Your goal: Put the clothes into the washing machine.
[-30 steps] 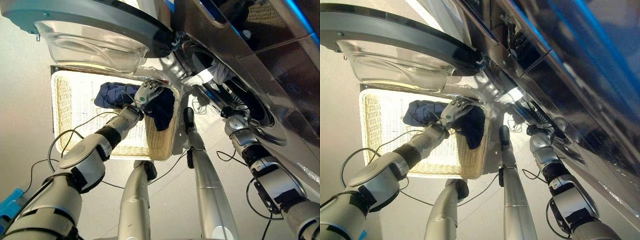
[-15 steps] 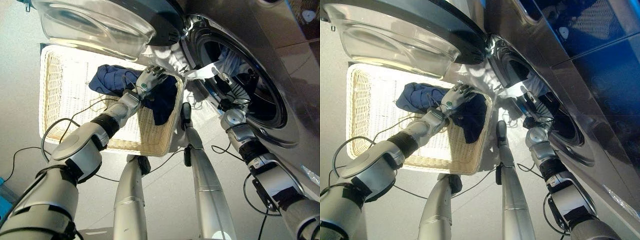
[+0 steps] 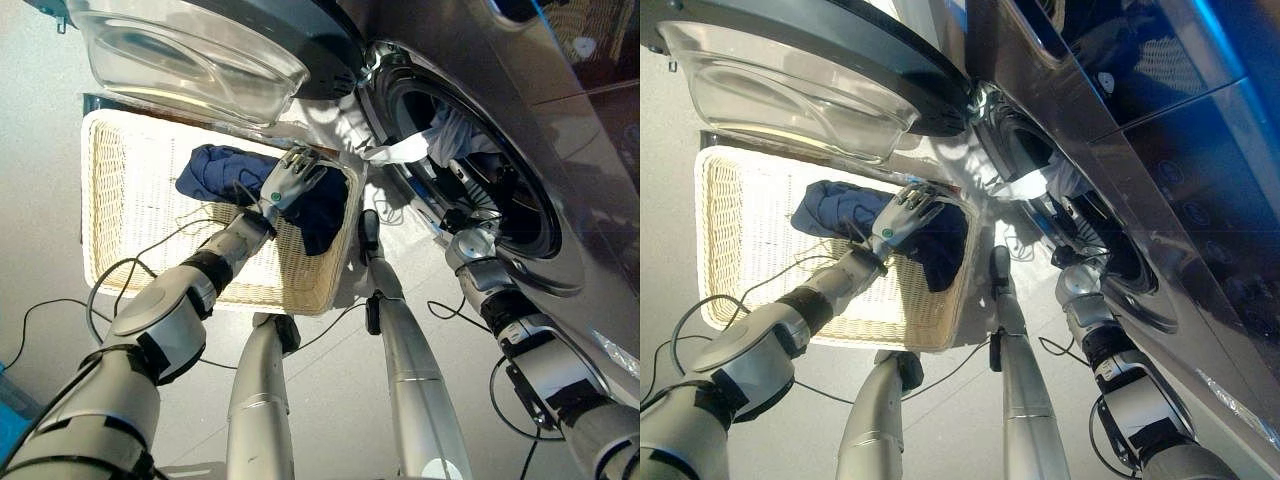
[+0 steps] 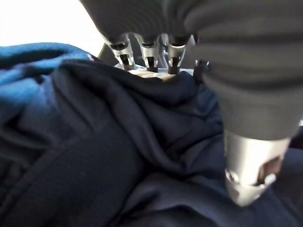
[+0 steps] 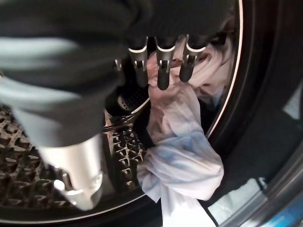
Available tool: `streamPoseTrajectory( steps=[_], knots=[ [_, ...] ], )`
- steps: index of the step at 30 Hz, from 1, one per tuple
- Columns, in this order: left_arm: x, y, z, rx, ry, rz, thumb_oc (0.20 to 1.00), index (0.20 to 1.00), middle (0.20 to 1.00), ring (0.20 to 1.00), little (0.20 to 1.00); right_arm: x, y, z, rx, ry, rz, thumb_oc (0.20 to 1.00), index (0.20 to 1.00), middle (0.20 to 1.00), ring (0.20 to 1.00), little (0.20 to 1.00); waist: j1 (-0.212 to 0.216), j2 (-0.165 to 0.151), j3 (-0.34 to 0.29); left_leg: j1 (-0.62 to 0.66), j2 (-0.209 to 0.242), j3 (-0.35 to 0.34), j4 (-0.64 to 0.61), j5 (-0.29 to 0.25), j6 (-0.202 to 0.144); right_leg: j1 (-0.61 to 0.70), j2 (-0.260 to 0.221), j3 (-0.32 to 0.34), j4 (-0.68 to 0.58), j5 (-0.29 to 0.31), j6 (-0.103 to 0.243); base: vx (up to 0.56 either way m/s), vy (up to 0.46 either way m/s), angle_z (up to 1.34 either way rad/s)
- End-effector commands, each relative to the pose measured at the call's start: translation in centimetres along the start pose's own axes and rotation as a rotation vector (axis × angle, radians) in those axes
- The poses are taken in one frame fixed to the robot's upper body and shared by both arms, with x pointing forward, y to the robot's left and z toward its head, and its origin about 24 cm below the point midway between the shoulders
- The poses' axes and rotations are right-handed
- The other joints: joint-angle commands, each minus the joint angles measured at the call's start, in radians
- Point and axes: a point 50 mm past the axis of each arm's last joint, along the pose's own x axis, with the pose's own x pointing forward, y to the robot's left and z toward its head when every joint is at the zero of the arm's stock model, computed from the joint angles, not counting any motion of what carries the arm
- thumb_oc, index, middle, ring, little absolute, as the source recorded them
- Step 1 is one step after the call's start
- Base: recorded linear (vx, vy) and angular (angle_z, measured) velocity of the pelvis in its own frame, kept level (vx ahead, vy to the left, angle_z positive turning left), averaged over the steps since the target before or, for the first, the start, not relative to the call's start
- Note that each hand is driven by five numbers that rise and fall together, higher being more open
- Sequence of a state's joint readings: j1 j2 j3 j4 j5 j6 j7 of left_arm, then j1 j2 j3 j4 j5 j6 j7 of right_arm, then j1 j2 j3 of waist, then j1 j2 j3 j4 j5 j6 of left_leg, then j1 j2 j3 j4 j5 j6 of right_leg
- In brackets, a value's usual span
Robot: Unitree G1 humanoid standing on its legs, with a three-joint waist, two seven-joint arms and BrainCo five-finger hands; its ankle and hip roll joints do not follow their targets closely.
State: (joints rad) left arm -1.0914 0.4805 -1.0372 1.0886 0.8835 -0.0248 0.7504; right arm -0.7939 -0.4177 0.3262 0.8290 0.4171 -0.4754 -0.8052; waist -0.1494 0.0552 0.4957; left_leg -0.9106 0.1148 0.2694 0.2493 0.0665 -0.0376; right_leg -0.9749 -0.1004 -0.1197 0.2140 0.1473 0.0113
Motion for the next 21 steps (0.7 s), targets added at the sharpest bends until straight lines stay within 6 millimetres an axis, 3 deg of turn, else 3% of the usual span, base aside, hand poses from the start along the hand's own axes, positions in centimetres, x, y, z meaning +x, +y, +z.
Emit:
streamPoseTrajectory(
  steps=[1, 17, 21],
  knots=[
    [-2.5, -1.3, -2.0, 0.026, 0.067, 0.027, 1.0, 1.0, 1.0, 1.0, 1.0, 0.8, -0.5, 1.7, 0.077, -0.069, -0.032, 1.0, 1.0, 1.0, 1.0, 1.0, 0.027, 0.032, 0.024, 0.037, -0.052, 0.033, -0.053, 0.021, -0.088, 0.028, 0.026, -0.055, 0.133, -0.102, 0.117, 0.0, -0.022, 0.06],
    [-3.0, -0.9, -1.7, 0.009, 0.033, 0.117, 1.0, 1.0, 1.0, 1.0, 1.0, 0.4, -0.9, 0.9, 0.066, -0.034, -0.03, 1.0, 1.0, 1.0, 1.0, 1.0, 0.036, 0.034, 0.024, 0.04, -0.046, 0.026, -0.049, 0.024, -0.089, 0.031, 0.022, -0.063, 0.153, -0.113, 0.112, 0.0, -0.006, 0.03],
    [-2.8, 0.4, -2.5, -0.023, 0.08, 0.279, 1.0, 1.0, 1.0, 1.0, 1.0, -0.1, -1.1, 0.3, 0.071, -0.01, -0.026, 1.0, 1.0, 1.0, 1.0, 1.0, 0.039, 0.022, 0.024, 0.033, -0.041, 0.022, -0.045, 0.023, -0.087, 0.026, 0.022, -0.063, 0.159, -0.114, 0.113, 0.01, -0.03, 0.01]
  ],
)
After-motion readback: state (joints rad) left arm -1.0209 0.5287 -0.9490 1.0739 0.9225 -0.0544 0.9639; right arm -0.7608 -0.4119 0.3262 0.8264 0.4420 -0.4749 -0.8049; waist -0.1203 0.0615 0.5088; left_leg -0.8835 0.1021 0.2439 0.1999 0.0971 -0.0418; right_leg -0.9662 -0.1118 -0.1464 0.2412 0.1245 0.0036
